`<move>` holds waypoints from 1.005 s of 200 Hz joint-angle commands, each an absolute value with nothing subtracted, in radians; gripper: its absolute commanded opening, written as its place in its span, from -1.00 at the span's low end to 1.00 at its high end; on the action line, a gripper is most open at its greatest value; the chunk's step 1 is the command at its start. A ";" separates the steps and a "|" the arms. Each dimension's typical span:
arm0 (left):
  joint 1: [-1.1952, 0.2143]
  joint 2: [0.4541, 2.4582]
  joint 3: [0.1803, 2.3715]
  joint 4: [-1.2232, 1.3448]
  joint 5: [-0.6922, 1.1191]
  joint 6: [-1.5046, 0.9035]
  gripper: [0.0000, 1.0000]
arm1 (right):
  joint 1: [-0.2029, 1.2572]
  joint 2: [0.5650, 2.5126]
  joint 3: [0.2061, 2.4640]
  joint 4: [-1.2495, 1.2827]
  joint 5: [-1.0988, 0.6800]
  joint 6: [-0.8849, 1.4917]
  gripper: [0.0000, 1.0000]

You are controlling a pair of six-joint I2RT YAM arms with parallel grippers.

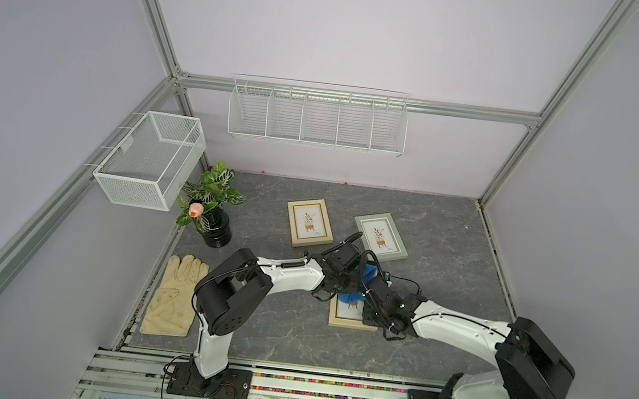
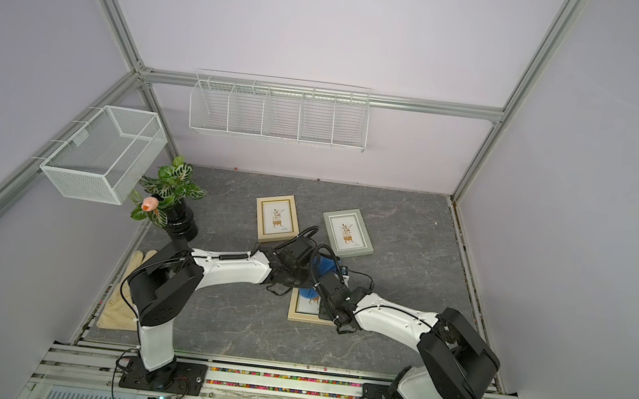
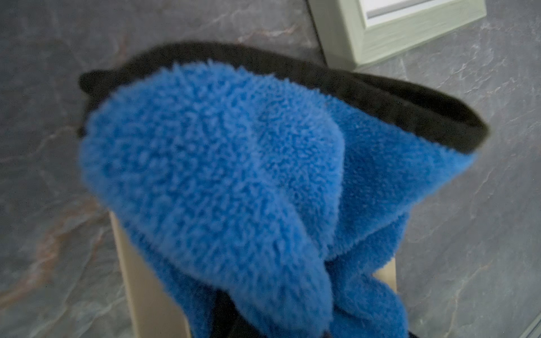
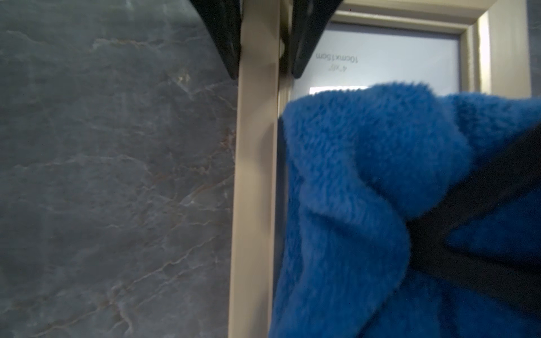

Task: Wipe the picture frame with a cloth
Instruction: Wipe the dirt from the picture frame.

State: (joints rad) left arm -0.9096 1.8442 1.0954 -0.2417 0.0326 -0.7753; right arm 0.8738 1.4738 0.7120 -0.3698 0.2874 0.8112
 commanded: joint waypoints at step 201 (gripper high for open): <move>-0.915 1.551 0.661 -0.220 0.070 -0.868 -1.00 | 0.755 1.686 0.873 -0.368 0.276 0.729 -0.63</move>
State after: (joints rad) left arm -0.9623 1.5604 0.7422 -0.0978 0.0544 -0.8631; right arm 0.7929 1.6352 0.8768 -0.3714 0.2020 0.7193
